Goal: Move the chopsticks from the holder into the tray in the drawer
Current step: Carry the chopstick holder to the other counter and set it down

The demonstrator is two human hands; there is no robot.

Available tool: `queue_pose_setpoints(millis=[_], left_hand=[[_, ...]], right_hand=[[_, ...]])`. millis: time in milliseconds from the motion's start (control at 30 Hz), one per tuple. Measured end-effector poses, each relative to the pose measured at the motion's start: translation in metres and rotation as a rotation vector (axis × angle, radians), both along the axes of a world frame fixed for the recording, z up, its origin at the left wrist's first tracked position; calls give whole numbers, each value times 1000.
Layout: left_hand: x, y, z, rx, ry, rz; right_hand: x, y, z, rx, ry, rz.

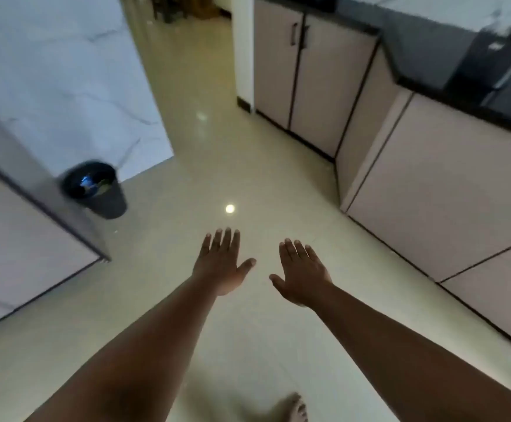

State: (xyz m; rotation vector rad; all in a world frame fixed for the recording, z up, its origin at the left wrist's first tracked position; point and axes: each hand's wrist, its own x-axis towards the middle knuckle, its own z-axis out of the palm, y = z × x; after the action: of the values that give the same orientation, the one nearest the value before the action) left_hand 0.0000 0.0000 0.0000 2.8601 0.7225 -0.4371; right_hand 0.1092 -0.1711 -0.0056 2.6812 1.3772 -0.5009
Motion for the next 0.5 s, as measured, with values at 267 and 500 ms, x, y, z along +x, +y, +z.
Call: queue_pose_setpoints(millis=[267,500], left_hand=[[169,-52,32,104,-91,-369],[308,-41,67,145,-221,-519]], right_hand=[[133,-71,28,70,-80,-242],[239,-63,60,168,-140,-385]])
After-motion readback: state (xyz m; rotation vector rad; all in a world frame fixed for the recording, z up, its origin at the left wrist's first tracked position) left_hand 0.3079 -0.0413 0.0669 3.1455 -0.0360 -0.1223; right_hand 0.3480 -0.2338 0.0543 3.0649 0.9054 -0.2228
